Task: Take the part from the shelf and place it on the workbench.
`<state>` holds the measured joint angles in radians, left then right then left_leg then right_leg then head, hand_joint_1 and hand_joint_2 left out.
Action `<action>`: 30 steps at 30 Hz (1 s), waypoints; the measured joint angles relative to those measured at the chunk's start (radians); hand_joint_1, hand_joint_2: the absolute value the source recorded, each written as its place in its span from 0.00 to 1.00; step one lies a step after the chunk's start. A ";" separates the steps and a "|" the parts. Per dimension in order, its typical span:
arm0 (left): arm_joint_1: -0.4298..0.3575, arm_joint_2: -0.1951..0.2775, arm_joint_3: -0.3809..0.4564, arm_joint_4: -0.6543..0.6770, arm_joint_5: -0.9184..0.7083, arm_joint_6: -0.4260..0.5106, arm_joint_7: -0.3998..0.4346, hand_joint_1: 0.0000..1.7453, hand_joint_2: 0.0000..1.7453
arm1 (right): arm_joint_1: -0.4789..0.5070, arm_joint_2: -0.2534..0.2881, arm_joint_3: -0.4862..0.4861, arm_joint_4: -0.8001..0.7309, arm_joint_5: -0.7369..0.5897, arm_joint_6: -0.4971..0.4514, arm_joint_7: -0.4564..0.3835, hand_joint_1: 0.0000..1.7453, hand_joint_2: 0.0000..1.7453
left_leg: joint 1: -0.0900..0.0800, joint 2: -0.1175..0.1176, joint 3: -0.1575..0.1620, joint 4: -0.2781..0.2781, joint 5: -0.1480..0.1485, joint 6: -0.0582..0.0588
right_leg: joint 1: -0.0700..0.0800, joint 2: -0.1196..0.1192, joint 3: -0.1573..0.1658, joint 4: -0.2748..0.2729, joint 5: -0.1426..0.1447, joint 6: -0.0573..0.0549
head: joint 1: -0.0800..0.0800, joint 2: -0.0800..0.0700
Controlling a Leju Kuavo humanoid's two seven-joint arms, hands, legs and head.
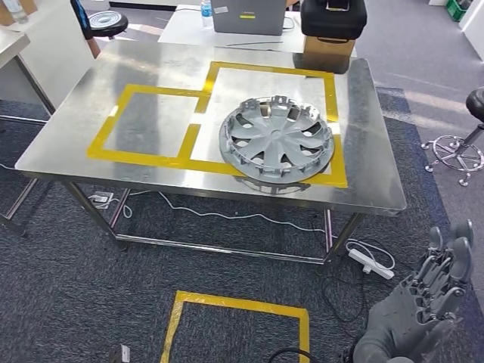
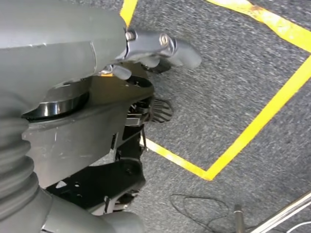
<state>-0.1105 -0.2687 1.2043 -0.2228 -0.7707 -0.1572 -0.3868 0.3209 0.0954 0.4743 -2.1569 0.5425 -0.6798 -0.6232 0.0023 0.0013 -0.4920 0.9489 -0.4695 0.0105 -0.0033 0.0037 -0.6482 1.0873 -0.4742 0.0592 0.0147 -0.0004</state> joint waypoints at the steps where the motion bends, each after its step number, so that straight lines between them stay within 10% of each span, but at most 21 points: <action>1: 0.000 0.000 0.000 0.000 0.000 0.000 0.000 0.00 1.00 | 0.001 0.000 -0.001 0.000 0.000 0.000 -0.001 0.00 0.00 | 0.000 0.000 -0.012 0.000 0.010 0.003 | 0.000 0.000 -0.025 0.071 -0.049 0.004 | 0.002 0.000; 4: 0.001 0.000 0.000 0.000 0.000 0.001 0.000 0.00 1.00 | 0.002 0.000 -0.004 0.000 -0.001 0.000 -0.002 0.00 0.00 | -0.002 0.001 -0.050 0.002 0.039 0.002 | 0.000 0.000 -0.046 0.207 -0.102 0.007 | 0.002 0.000; 8: 0.002 0.000 0.000 0.000 0.000 0.002 0.000 0.00 1.00 | 0.007 0.005 -0.009 0.000 -0.019 0.000 -0.002 0.00 0.00 | -0.003 -0.002 -0.084 0.010 0.067 -0.009 | 0.001 0.000 0.146 -0.043 -0.028 -0.002 | 0.000 0.000; 10: 0.002 0.000 0.000 0.000 0.000 0.002 0.000 0.00 1.00 | 0.022 0.013 -0.019 0.001 -0.047 0.000 -0.006 0.00 0.00 | -0.005 -0.003 -0.090 0.014 0.078 -0.020 | 0.004 0.003 0.187 -0.115 -0.032 -0.011 | 0.001 0.000; 13: 0.002 0.001 0.000 0.000 -0.002 0.004 0.001 0.00 1.00 | 0.043 0.025 -0.045 0.005 -0.089 0.000 -0.013 0.00 0.00 | -0.003 -0.003 -0.099 0.022 0.077 -0.038 | 0.003 0.003 0.168 -0.117 -0.016 -0.035 | 0.000 0.000; 18: 0.003 0.002 0.000 0.000 -0.001 0.006 0.002 0.00 1.00 | 0.061 0.046 -0.081 0.016 -0.146 0.000 0.005 0.00 0.00 | -0.001 -0.003 -0.194 0.279 -0.111 -0.058 | 0.001 -0.001 0.114 -0.117 0.033 -0.053 | -0.007 0.000; 20: 0.004 0.002 0.000 0.000 0.000 0.008 0.002 0.00 1.00 | 0.066 0.066 -0.119 0.038 -0.224 0.002 0.033 0.00 0.00 | -0.001 -0.003 -0.173 0.297 -0.094 -0.058 | 0.001 -0.001 0.088 -0.116 0.052 -0.050 | -0.007 0.000; 22: 0.003 0.002 0.000 0.000 0.002 0.010 0.002 0.00 1.00 | 0.068 0.090 -0.171 0.073 -0.299 0.008 0.047 0.00 0.00 | -0.001 -0.003 -0.080 0.176 -0.042 -0.055 | 0.001 -0.001 0.069 -0.114 0.067 -0.044 | -0.007 0.000; 24: 0.000 0.001 0.000 0.000 0.002 0.011 0.003 0.00 0.50 | 0.066 0.119 -0.231 0.118 -0.339 0.020 0.049 0.00 0.00 | -0.001 -0.004 0.011 0.040 -0.024 -0.047 | 0.004 -0.001 0.054 -0.107 0.078 -0.035 | -0.008 0.000; 26: 0.000 -0.001 0.000 0.000 0.004 0.011 0.004 0.00 0.00 | 0.061 0.152 -0.301 0.181 -0.369 0.028 0.055 0.00 0.00 | -0.004 -0.005 0.036 -0.009 -0.029 -0.033 | 0.007 -0.002 0.047 -0.104 0.088 -0.026 | -0.008 0.000; 30: 0.003 -0.005 0.002 0.000 0.006 0.009 0.003 0.00 0.00 | 0.039 0.191 -0.437 0.348 -0.447 0.025 0.072 0.00 0.00 | -0.001 -0.001 0.018 -0.010 -0.010 0.001 | 0.002 -0.002 0.013 -0.040 0.045 -0.005 | -0.003 0.000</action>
<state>-0.1071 -0.2738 1.2058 -0.2228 -0.7642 -0.1478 -0.3842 0.3603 0.2861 0.0372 -1.8093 0.0959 -0.6547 -0.5514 0.0012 -0.0001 -0.4738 0.9389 -0.4792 0.0115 -0.0011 0.0016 -0.6347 1.0477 -0.4296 0.0546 0.0113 -0.0004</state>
